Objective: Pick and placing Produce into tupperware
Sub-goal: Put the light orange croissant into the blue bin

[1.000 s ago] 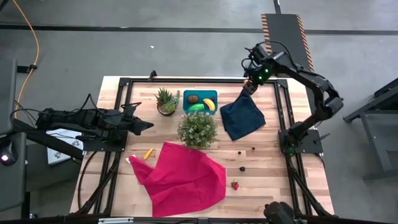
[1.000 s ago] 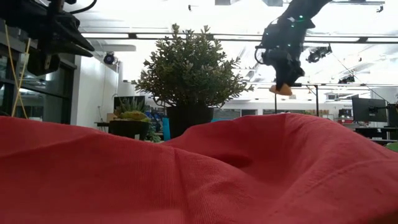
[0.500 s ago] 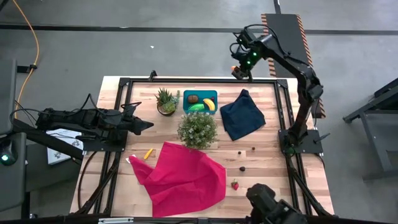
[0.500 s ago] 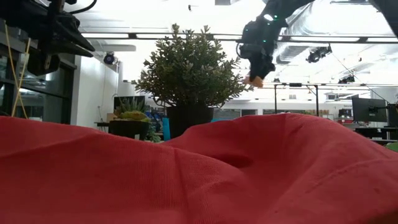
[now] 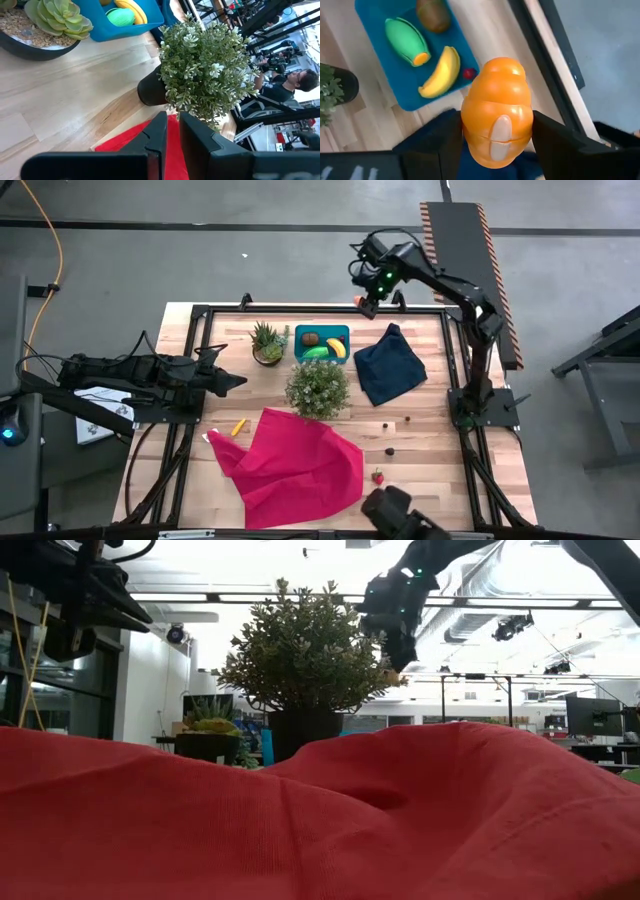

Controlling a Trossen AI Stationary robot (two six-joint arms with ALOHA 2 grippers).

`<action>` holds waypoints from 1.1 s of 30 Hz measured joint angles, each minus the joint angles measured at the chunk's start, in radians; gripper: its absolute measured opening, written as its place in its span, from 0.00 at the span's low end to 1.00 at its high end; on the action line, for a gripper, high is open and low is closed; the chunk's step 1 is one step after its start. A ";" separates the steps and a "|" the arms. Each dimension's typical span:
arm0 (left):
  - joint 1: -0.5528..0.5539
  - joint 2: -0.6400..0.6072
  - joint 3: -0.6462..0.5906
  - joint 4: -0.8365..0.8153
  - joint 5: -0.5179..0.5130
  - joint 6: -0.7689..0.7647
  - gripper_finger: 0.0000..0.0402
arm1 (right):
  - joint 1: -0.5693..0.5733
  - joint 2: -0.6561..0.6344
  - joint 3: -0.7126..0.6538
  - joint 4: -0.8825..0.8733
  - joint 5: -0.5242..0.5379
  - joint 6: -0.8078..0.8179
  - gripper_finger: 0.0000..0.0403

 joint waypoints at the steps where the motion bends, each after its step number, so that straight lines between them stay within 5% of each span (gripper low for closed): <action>1: 0.000 0.000 0.000 -0.001 0.000 0.000 0.10 | 0.012 0.008 0.000 0.011 0.001 0.000 0.48; 33: 0.000 0.000 0.000 -0.008 0.067 0.061 0.10 | 0.189 0.136 0.000 0.159 -0.021 0.080 0.48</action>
